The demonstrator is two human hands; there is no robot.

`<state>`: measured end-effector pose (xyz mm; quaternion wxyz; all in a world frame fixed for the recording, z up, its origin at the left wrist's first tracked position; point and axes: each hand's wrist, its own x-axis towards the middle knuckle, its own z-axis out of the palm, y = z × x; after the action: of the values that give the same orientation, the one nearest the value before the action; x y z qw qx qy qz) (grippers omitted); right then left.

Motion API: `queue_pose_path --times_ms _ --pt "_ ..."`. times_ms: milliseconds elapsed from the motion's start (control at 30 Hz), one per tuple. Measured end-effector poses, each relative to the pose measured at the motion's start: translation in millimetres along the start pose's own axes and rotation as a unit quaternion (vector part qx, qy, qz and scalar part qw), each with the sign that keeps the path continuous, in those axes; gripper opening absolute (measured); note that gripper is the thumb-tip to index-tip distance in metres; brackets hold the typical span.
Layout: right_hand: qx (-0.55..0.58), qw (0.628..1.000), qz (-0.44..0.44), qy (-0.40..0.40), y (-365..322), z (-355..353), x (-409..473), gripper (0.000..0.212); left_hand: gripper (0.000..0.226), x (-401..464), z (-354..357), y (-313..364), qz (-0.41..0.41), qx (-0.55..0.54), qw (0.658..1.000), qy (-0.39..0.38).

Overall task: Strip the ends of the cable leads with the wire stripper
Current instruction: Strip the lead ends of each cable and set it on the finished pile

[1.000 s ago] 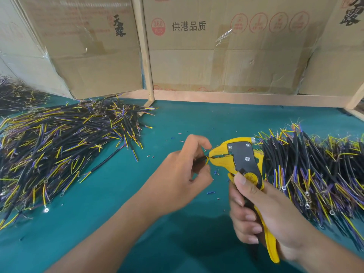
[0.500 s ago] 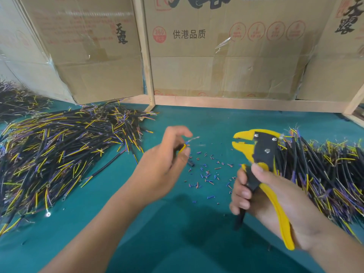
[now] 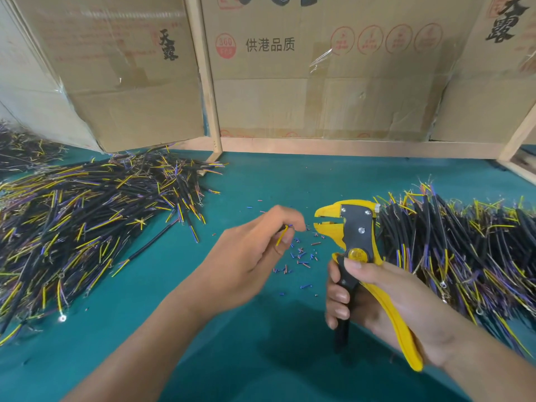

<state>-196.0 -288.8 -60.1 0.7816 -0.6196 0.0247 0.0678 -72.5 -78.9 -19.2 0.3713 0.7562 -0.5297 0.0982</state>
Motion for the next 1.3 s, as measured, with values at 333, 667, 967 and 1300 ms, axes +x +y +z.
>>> queue_pose_path --times_ms 333,667,967,1300 --pt "0.144 0.988 0.03 -0.039 -19 21 -4 0.033 0.012 1 1 0 0.013 -0.056 0.998 -0.001" --pt "0.142 0.987 0.026 -0.075 -22 23 -8 0.041 0.028 0 -3 14 0.018 -0.115 0.993 0.031" --pt "0.146 0.98 0.008 -0.138 -17 29 -11 0.037 0.028 0 1 15 0.01 -0.142 0.989 0.031" --pt "0.126 0.983 -0.006 -0.137 -18 28 -15 0.038 0.035 -2 7 12 -0.026 -0.216 0.976 0.004"
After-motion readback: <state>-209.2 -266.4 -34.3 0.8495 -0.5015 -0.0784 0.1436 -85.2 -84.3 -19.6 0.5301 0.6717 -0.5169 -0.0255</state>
